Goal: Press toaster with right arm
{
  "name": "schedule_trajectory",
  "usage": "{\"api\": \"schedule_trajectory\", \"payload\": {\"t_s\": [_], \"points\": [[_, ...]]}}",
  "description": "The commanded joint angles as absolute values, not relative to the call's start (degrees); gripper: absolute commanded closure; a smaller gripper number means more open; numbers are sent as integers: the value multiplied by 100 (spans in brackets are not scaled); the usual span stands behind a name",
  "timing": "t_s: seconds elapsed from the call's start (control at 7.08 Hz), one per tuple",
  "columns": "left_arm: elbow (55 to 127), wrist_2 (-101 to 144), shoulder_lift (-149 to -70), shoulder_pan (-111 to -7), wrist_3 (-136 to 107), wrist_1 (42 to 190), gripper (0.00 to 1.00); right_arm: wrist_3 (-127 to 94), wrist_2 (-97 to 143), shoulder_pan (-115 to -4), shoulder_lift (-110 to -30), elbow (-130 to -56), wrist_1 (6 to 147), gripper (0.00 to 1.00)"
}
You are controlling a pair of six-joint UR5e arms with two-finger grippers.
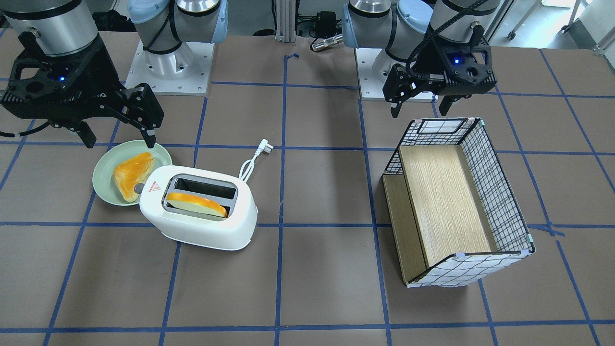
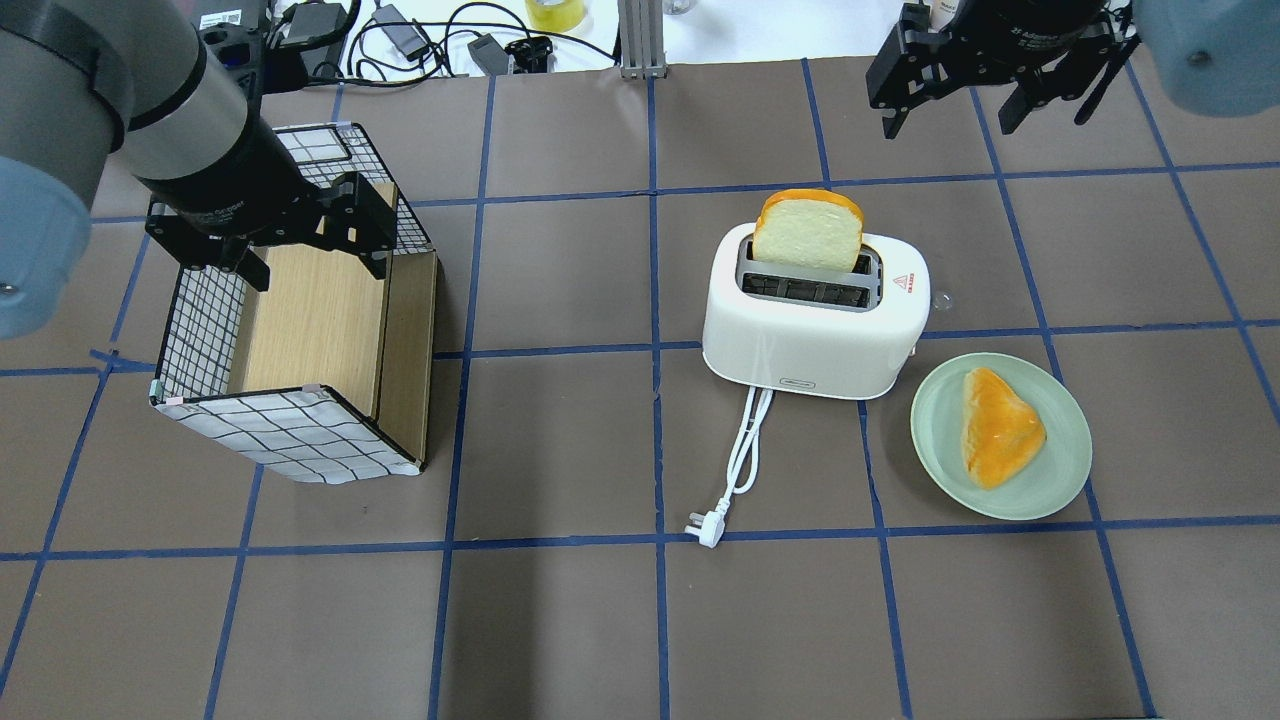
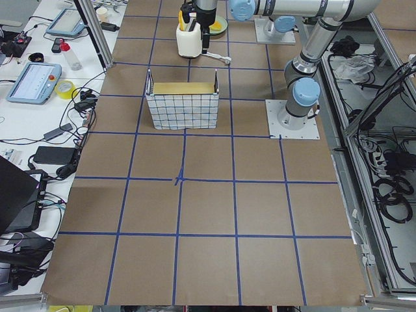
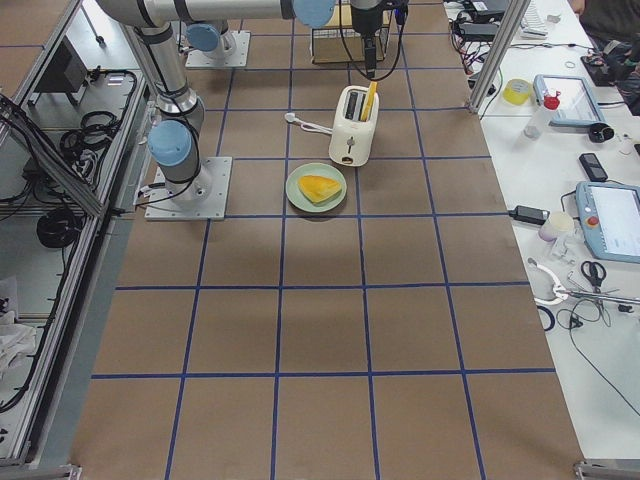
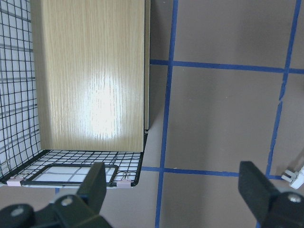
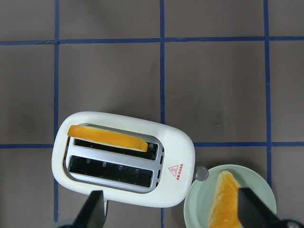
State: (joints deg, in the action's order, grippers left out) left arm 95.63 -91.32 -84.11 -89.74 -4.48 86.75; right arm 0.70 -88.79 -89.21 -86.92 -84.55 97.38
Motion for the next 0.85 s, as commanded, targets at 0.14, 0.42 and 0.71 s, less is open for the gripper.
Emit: {"api": "schedule_trajectory", "payload": {"t_s": [0.14, 0.42, 0.71], "points": [[9562, -9132, -8411, -8974, -448, 8675, 0, 70, -8921, -8921, -8692, -8455, 9747, 0], [9562, -9123, -8411, -8974, -448, 8675, 0, 70, -8930, -8921, -8692, -8455, 9747, 0], [9562, -9132, -8411, -8974, -448, 8675, 0, 70, -8947, -8921, -8692, -8455, 9747, 0]]}}
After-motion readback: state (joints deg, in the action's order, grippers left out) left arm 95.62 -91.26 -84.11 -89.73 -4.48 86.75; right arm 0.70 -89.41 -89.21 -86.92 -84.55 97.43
